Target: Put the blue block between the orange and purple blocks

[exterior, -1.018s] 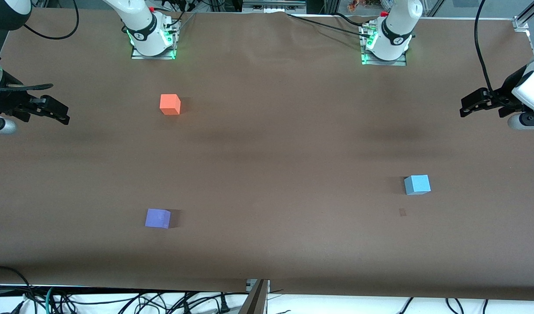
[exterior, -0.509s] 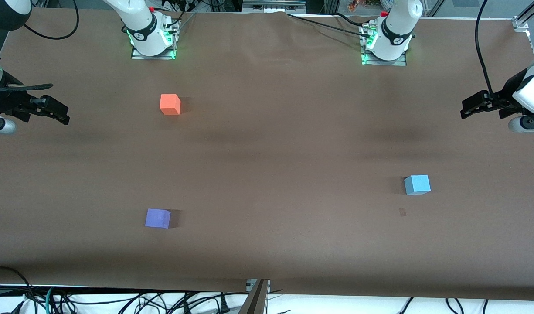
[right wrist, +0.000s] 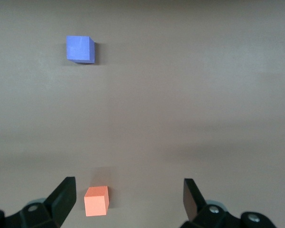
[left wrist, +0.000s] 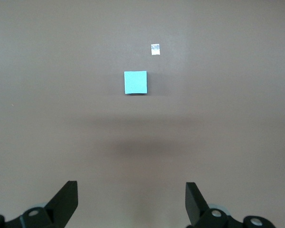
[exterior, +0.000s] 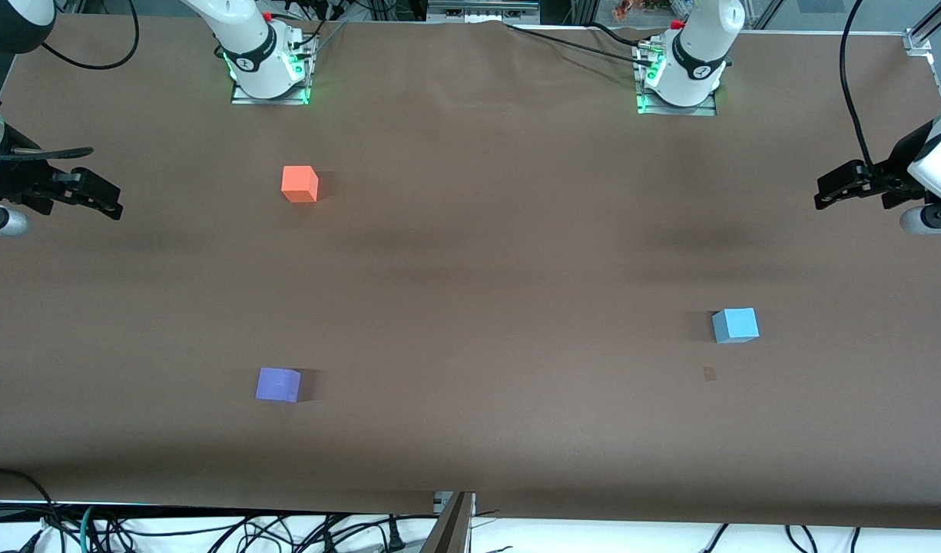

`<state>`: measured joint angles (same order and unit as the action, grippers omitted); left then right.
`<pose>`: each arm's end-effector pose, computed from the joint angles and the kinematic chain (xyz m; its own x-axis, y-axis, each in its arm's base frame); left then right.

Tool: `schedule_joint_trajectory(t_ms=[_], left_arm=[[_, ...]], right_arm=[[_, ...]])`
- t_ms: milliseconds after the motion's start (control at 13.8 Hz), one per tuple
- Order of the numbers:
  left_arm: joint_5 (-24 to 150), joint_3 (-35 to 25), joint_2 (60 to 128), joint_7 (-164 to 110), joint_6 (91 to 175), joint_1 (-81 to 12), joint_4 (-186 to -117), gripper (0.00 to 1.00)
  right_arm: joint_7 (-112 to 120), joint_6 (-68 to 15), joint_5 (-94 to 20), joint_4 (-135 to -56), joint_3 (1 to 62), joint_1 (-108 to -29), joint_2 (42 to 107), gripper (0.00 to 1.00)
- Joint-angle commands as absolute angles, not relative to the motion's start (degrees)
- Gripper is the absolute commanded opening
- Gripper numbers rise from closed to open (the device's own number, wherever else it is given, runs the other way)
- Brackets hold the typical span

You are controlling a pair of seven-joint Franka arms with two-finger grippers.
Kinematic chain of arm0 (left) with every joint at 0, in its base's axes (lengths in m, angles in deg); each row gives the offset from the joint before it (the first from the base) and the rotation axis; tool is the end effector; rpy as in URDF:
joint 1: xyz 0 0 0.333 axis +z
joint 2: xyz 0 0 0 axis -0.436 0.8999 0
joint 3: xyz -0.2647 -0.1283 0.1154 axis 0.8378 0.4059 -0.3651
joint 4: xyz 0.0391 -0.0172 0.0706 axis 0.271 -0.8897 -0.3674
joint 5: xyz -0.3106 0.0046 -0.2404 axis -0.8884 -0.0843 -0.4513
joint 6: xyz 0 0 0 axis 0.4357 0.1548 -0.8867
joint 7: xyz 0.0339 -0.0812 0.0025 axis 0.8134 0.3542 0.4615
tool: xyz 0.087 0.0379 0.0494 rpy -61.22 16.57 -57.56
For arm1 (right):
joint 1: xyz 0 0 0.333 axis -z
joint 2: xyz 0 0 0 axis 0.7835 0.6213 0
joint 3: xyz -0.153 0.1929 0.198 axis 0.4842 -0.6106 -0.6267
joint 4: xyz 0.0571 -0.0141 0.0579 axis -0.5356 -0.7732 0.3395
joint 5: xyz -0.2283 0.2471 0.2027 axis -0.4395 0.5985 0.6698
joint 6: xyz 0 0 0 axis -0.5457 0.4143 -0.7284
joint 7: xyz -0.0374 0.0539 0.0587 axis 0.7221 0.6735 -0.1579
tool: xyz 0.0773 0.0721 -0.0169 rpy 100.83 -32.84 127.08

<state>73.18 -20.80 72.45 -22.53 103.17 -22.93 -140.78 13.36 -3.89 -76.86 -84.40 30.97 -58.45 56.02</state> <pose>0.5683 0.0075 0.5935 0.9946 0.0429 -0.0944 0.0414 -0.9990 -0.0178 0.5840 0.0146 0.5974 0.9992 -0.0404 0.0025 -0.0405 -0.9975 0.0571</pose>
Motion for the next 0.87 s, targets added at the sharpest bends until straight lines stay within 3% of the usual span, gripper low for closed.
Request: schedule_joint_trajectory(t_ms=[0,800], left_arm=[[72.71,-20.78,72.01,-22.17,103.3,-22.78,-141.17,1.0],[72.79,-20.87,74.81,-22.08,103.65,-22.78,-140.21,1.0]], right_arm=[[12.94,-3.52,-75.86,-83.12,30.66,-57.83,56.47,1.0],[12.94,-3.52,-75.77,-83.12,30.66,-57.74,56.47,1.0]])
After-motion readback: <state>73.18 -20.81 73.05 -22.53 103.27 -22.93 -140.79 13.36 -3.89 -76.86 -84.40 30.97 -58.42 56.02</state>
